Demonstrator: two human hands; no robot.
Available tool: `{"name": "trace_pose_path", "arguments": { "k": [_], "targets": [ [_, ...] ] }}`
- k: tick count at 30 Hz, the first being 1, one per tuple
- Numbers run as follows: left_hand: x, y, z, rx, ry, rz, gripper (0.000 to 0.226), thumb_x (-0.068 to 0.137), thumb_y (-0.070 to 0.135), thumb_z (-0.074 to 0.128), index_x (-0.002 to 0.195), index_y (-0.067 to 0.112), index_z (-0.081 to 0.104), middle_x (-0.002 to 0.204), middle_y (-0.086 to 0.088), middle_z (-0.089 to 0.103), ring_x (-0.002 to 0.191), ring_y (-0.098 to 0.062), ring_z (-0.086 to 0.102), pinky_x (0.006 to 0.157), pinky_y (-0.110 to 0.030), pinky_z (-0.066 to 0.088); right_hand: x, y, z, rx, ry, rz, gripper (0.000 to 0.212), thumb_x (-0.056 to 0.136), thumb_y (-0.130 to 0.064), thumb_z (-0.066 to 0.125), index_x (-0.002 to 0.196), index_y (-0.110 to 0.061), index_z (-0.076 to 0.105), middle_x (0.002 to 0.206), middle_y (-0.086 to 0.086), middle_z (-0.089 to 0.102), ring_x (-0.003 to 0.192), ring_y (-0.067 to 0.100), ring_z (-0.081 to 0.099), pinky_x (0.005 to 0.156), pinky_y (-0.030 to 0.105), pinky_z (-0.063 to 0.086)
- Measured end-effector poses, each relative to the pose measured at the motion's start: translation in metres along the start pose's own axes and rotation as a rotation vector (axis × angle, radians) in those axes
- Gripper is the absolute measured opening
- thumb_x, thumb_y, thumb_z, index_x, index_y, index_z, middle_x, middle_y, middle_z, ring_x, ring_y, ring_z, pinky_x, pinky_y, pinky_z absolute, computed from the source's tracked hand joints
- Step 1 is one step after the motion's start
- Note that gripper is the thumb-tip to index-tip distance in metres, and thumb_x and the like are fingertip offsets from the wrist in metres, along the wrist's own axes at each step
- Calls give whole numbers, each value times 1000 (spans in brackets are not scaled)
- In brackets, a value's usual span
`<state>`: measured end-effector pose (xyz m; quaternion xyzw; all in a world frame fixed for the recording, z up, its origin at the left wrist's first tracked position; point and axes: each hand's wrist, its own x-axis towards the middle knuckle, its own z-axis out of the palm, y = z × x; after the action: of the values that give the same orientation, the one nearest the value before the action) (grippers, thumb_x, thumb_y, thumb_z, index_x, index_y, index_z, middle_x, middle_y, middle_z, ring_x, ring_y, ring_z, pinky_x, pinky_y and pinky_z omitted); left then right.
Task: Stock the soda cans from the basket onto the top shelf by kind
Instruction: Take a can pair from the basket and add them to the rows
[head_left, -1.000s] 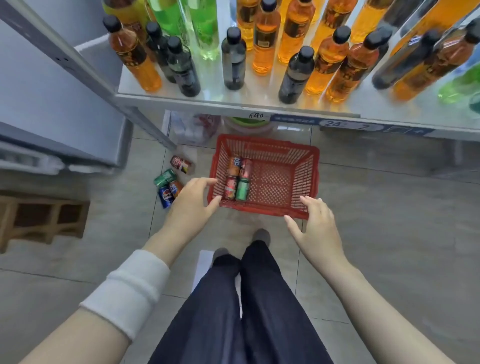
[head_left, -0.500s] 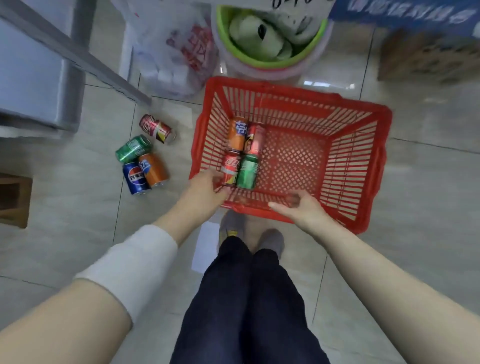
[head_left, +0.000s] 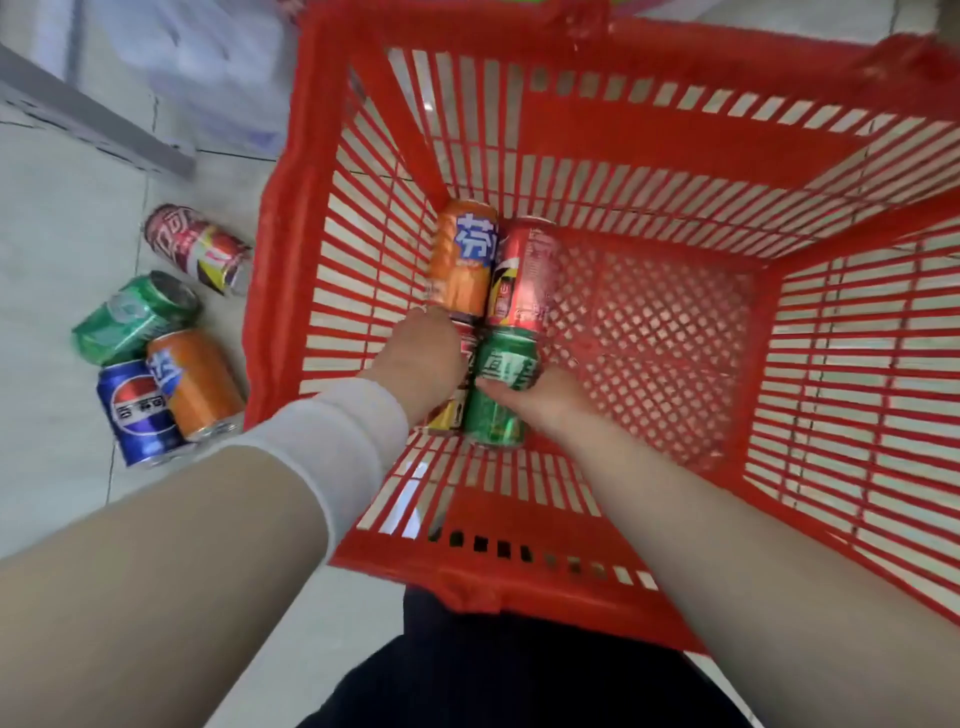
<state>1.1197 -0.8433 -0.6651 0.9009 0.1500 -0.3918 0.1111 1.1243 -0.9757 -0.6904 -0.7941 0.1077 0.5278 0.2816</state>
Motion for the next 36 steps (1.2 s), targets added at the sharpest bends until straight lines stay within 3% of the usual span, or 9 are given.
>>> {"name": "trace_pose_path", "arguments": {
  "k": [3, 7, 10, 16, 19, 23, 30, 32, 36],
  "targets": [
    [7, 2, 4, 12, 28, -42, 47, 92, 23, 51, 129, -3, 38, 129, -19, 47, 116, -32, 49, 95, -36, 39, 11, 0, 6, 76, 43, 45, 55, 72, -51, 72, 103, -7, 57, 109, 9, 64, 88, 20, 58, 55, 23, 39],
    [4, 9, 11, 91, 68, -74, 58, 91, 33, 54, 131, -2, 30, 130, -17, 43, 119, -28, 45, 101, -35, 35, 11, 7, -6, 132, 11, 112, 67, 69, -42, 77, 121, -7, 53, 121, 8, 60, 107, 23, 60, 88, 30, 51],
    [3, 12, 21, 40, 105, -85, 63, 87, 38, 58, 131, 2, 31, 130, -16, 42, 121, -29, 40, 103, -36, 30, 8, 22, -25, 174, 38, 149, 62, 66, -35, 81, 117, -9, 56, 117, 9, 63, 103, 24, 62, 89, 32, 52],
    [14, 10, 45, -405, -73, -260, 85, 75, 44, 71, 138, 7, 29, 136, -13, 47, 125, -29, 46, 104, -38, 40, 8, 54, -44, 195, 86, 164, 59, 63, -31, 84, 112, -8, 61, 111, 8, 65, 101, 24, 64, 87, 32, 52],
    [17, 11, 48, -553, -97, -252, 85, 71, 35, 77, 138, 10, 31, 134, -9, 51, 123, -26, 50, 101, -35, 42, 9, 58, -43, 189, 80, 159, 58, 65, -33, 82, 114, -10, 60, 114, 9, 65, 102, 24, 63, 82, 28, 50],
    [5, 10, 41, -634, -72, -203, 81, 68, 32, 79, 134, 14, 37, 130, -6, 55, 120, -24, 52, 98, -33, 43, 3, 59, -46, 186, 123, 145, 61, 62, -36, 83, 113, -11, 62, 114, 9, 66, 101, 24, 63, 86, 32, 52],
    [-85, 24, -21, -815, -1, -127, 78, 65, 35, 81, 129, 15, 43, 125, -3, 58, 115, -21, 55, 91, -25, 40, -88, 36, -74, 339, 212, 84, 58, 55, -30, 87, 104, -14, 61, 109, 7, 67, 98, 24, 65, 91, 40, 52],
    [-123, 29, -47, -893, -15, -116, 76, 65, 34, 81, 128, 16, 43, 123, -1, 59, 113, -19, 56, 93, -26, 42, -129, 27, -85, 407, 202, 62, 66, 53, -27, 87, 111, -12, 60, 108, 6, 68, 95, 22, 66, 90, 40, 52],
    [-204, 36, -105, -1033, 9, -107, 63, 65, 30, 82, 117, 19, 48, 107, 4, 61, 89, -7, 59, 77, -18, 45, -221, 9, -108, 517, 180, -17, 53, 60, -19, 85, 106, -13, 62, 102, 7, 69, 90, 22, 68, 87, 44, 54]
  ]
}}
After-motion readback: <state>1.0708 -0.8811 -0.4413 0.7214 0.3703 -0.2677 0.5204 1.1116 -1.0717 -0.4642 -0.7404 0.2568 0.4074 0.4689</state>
